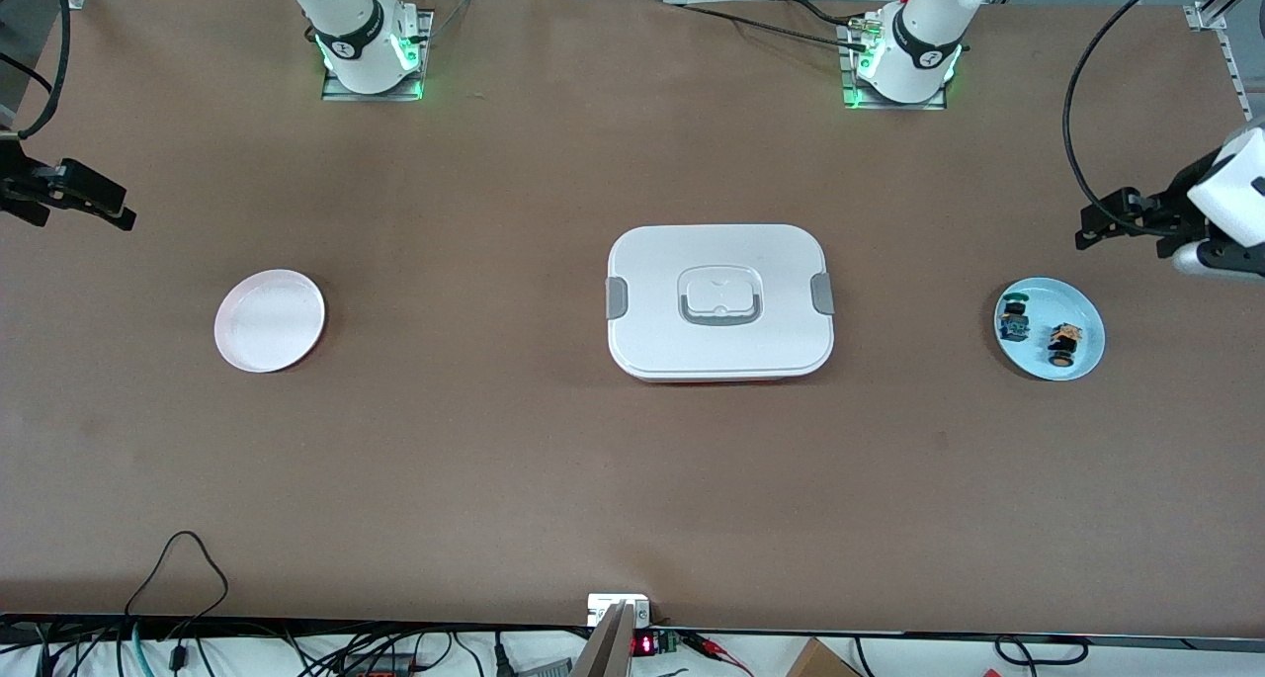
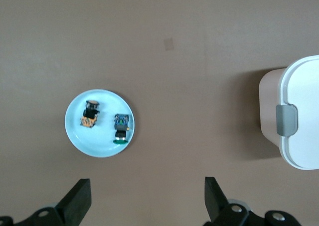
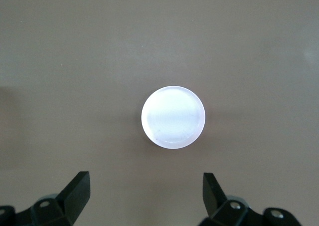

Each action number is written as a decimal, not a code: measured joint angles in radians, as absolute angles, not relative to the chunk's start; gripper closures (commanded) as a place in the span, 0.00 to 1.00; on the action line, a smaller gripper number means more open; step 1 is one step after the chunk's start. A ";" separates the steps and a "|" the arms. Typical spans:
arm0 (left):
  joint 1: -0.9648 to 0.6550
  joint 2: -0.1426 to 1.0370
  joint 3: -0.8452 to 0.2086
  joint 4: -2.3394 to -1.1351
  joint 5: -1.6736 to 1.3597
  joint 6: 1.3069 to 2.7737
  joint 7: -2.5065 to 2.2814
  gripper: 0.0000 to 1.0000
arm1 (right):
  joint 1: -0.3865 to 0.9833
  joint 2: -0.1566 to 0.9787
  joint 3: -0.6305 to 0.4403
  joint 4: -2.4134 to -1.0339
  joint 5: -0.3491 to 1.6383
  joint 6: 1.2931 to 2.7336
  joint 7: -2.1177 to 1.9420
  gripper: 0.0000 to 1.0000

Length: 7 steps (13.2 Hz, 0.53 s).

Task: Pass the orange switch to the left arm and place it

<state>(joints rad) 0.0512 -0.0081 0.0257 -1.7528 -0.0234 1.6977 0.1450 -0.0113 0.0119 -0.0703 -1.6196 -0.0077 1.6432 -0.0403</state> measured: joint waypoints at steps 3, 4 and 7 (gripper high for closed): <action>0.051 -0.048 0.031 -1.778 -0.023 1.690 0.119 0.00 | -0.008 0.012 -0.070 -1.611 -0.008 1.610 -0.041 0.00; 0.051 -0.048 0.033 -1.781 -0.023 1.690 0.117 0.00 | -0.008 0.012 -0.070 -1.606 -0.010 1.607 -0.042 0.00; 0.052 -0.036 0.036 -1.782 -0.008 1.691 0.116 0.00 | -0.008 0.012 -0.071 -1.594 -0.016 1.600 -0.042 0.00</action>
